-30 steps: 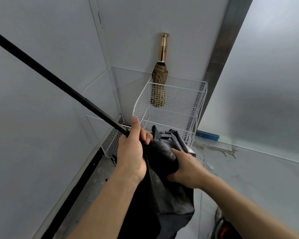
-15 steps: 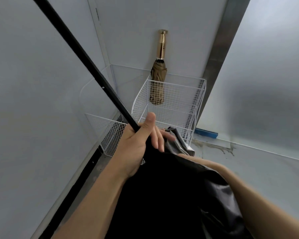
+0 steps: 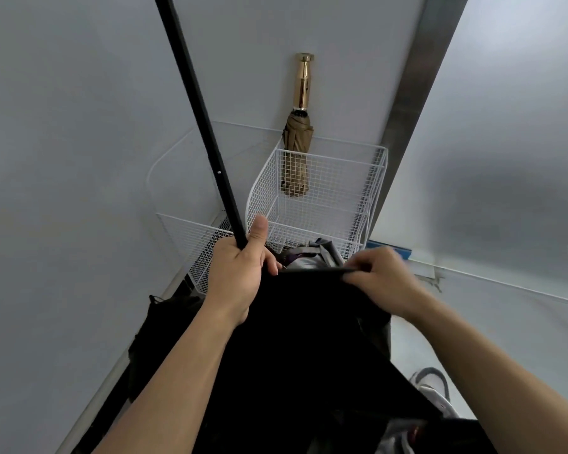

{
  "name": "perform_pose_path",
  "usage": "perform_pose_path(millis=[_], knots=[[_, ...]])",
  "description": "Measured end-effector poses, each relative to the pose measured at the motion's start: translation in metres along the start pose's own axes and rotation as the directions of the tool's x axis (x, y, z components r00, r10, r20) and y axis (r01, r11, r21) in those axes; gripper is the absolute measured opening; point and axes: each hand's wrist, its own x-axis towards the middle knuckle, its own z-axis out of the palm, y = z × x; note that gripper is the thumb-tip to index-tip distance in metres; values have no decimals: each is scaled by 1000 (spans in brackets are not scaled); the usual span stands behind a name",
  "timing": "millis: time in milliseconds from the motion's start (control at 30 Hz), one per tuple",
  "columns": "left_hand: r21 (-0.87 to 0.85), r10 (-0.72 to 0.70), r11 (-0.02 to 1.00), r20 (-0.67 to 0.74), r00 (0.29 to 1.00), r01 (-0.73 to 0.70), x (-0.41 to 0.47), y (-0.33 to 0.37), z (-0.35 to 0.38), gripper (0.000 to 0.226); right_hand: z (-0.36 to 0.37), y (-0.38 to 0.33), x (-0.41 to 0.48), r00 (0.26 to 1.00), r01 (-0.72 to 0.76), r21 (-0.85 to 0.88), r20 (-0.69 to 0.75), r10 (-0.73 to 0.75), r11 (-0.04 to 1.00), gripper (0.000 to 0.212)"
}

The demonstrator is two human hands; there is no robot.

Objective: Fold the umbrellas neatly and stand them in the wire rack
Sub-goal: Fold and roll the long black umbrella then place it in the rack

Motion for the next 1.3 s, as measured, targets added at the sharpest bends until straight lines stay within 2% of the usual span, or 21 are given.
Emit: perform_pose_path(millis=[100,167,233,267,333,400,500,633,900,1067,1200,1233,1300], knots=[[10,-42,999,-58,997,43,1,-1,-4,70,-11,13,7,964,-56,134,-250,89,989,16],[-15,-70,998,-139,988,69,4,-3,-7,73,-15,16,7,933,-57,203,-338,125,977,8],[-36,-88,996,-239,967,82,8,-4,-10,77,-16,17,3,920,-74,193,-365,142,978,16],[-46,-97,995,-283,954,88,10,-4,-12,79,-15,16,1,933,-82,219,-327,152,972,20],[-68,-120,992,-340,933,103,12,-3,-16,80,-12,10,-2,972,-107,388,-154,179,916,21],[-99,-156,987,-356,922,129,12,-2,-18,81,-2,3,-6,990,-129,520,17,140,845,14],[-163,-202,975,-343,918,153,9,-1,-15,78,14,-5,-8,989,-122,583,139,50,803,13],[-242,-222,959,-311,924,149,6,-3,-9,63,39,-10,-9,986,-35,490,159,-50,871,12],[-331,-212,930,-138,967,157,-7,3,7,60,69,-17,1,967,105,244,201,-156,964,22],[-291,-209,945,-198,958,146,-3,0,3,59,59,-26,-5,941,47,372,295,-166,927,19],[-272,-211,954,-303,929,128,2,-2,-1,61,39,-36,-16,939,-131,622,328,-106,772,47],[-274,-217,953,-326,920,127,3,-2,-2,61,32,-38,-17,938,-133,635,328,-109,761,49],[-266,-217,956,-354,910,124,6,-2,-3,60,22,-42,-19,922,-106,587,361,-141,803,39]])
